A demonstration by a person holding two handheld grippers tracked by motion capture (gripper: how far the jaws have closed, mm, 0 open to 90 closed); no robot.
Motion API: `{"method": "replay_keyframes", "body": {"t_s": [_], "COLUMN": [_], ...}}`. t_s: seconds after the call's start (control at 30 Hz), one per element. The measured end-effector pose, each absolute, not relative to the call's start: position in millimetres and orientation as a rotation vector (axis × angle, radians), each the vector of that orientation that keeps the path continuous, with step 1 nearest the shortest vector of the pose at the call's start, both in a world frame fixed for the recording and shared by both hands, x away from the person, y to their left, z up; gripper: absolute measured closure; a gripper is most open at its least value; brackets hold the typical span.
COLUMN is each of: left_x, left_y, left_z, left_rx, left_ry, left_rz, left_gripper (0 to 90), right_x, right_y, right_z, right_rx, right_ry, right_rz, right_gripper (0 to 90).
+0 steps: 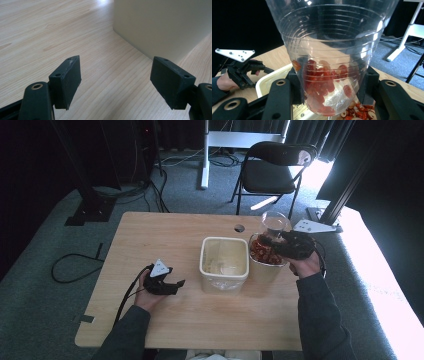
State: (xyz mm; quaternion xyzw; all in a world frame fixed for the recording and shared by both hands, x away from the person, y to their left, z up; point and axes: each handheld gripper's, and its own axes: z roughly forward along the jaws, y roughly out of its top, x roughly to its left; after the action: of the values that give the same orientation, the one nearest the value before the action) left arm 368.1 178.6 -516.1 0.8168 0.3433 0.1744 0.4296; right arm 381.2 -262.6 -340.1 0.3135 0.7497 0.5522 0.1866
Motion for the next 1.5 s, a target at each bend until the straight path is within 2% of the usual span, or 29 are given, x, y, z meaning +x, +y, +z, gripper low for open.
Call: {"method": "replay_keyframes", "body": {"t_s": [0.9, 0.93, 0.97, 1.0, 1.07, 1.3, 1.5], "left_x": [367, 367, 367, 367, 367, 367, 367], "left_y": [177, 177, 177, 177, 177, 177, 177], "left_z": [-517, -517, -517, -517, -517, -517, -517], "left_rx": [2.041, 2.042, 2.041, 2.040, 2.041, 2.043, 2.042], "left_ry": [0.850, 0.850, 0.850, 0.851, 0.849, 0.848, 0.850], "left_rz": [0.429, 0.430, 0.429, 0.429, 0.428, 0.428, 0.428], "left_gripper": [25.3, 25.3, 25.3, 25.3, 25.3, 25.3, 25.3], "right_x": [395, 396, 397, 399, 406, 399, 386], "right_y": [-195, -194, -192, -191, -190, -190, -199], "right_z": [-370, -371, -372, -373, -376, -378, -372], "right_rx": [0.828, 0.829, 0.832, 0.853, 0.932, 0.886, 0.844], "right_ry": [2.276, 2.280, 2.283, 2.279, 2.341, 2.345, 2.281], "right_rz": [1.530, 1.532, 1.536, 1.552, 1.606, 1.564, 1.514], "right_gripper": [44.6, 42.8, 35.4, 23.3, 10.4, 10.4, 14.2]}}
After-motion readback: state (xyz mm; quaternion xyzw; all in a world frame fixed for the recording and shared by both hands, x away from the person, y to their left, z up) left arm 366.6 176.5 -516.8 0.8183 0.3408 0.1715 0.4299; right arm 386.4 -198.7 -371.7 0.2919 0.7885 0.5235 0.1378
